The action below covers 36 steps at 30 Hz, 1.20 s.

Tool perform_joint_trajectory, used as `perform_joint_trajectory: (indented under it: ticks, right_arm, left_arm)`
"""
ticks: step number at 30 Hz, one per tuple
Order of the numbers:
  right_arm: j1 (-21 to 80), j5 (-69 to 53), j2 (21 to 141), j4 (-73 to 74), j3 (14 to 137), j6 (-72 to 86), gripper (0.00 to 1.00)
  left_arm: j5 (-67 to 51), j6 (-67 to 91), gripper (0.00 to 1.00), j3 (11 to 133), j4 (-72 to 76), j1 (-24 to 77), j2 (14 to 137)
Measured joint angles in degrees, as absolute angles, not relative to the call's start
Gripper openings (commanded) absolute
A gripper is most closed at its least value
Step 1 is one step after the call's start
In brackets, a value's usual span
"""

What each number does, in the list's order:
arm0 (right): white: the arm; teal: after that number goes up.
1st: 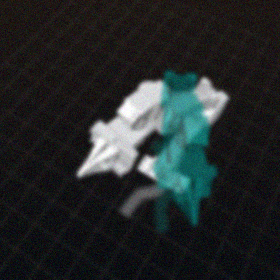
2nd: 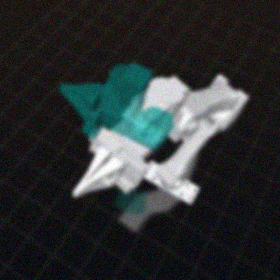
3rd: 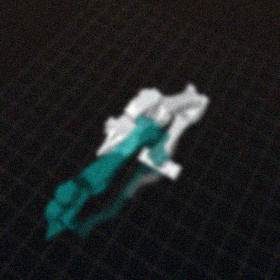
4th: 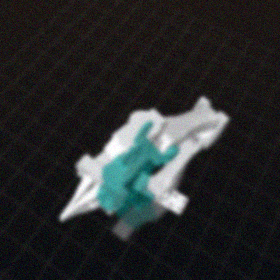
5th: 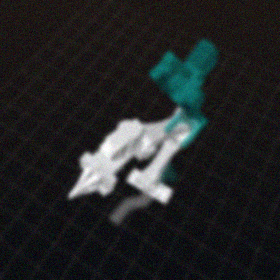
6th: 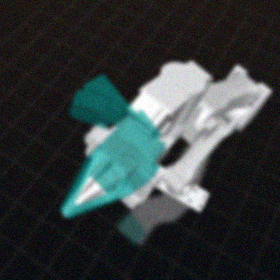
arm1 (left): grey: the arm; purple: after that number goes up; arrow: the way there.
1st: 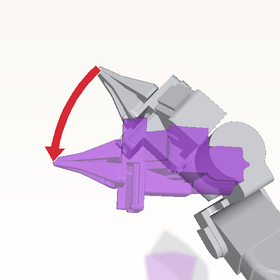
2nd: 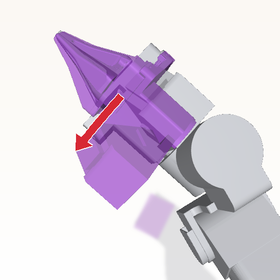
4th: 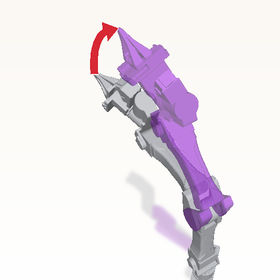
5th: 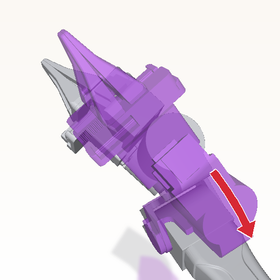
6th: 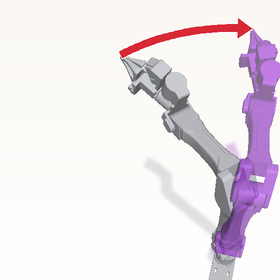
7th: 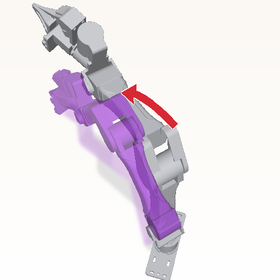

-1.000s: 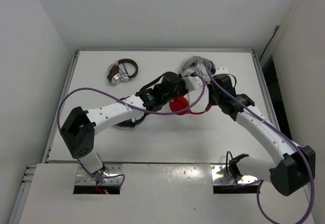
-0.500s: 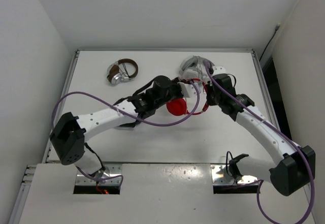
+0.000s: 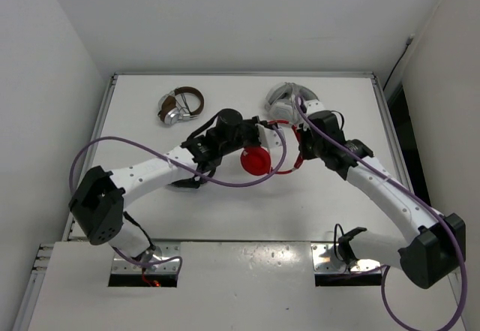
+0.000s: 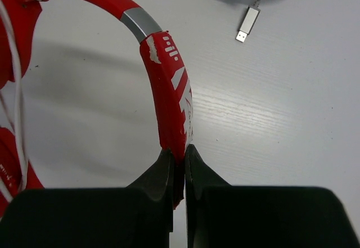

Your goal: Wrap the headphones

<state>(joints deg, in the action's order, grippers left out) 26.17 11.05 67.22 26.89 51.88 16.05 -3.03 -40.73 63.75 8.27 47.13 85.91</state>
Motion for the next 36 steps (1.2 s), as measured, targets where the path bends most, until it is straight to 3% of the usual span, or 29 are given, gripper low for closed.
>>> perform_joint_trajectory:
  ticks: [23, 29, 36]
  right_arm:
    - [27.59, 2.85, 67.13, 28.71, 51.88, 4.69, 0.00]
    - [27.31, 1.85, 67.05, 28.21, 51.88, 4.21, 0.00]
    - [26.00, -1.74, 66.28, 26.52, 52.10, 4.23, 0.00]
  left_arm:
    - [-19.09, -72.97, 0.00, 55.51, 11.51, 41.34, 88.03]
    - [-25.71, -67.20, 0.00, 65.36, -4.62, 38.11, 88.47]
    - [-31.92, -54.65, 0.00, 69.71, -12.91, 34.61, 90.19]
